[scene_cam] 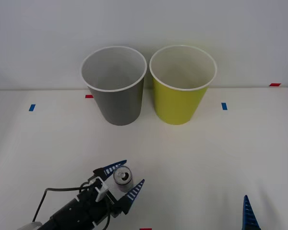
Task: Put cans in the gray bin and PET bottles in the light green bin.
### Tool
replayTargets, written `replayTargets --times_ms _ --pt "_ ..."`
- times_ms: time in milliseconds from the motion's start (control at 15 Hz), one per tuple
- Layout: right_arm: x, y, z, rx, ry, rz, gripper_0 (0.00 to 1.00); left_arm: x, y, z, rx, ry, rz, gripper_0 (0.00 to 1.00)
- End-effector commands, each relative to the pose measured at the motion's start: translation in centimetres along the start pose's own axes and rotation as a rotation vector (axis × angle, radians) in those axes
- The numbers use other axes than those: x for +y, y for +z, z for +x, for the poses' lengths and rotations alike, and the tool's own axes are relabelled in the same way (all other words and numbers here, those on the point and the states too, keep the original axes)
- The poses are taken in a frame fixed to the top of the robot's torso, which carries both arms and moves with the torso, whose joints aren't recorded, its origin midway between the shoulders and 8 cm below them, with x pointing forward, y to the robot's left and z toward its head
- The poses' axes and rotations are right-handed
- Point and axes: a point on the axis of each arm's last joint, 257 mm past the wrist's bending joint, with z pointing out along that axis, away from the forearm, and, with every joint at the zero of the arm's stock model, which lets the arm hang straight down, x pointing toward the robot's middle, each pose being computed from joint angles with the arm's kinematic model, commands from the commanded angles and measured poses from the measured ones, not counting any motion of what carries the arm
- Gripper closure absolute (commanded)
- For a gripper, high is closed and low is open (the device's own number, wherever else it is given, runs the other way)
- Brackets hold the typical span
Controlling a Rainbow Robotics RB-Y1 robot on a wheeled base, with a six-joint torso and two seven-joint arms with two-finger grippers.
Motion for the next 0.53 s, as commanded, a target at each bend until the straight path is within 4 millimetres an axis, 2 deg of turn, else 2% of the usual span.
replayTargets --times_ms 67,533 --pt "0.00 0.00 0.00 0.000 0.000 0.000 0.04 -0.07 0.05 -0.05 -0.002 0.002 0.001 1.00" --pt "0.00 0.00 0.00 0.000 0.000 0.000 0.04 -0.21 -0.09 0.00 0.001 0.019 0.010 1.00"
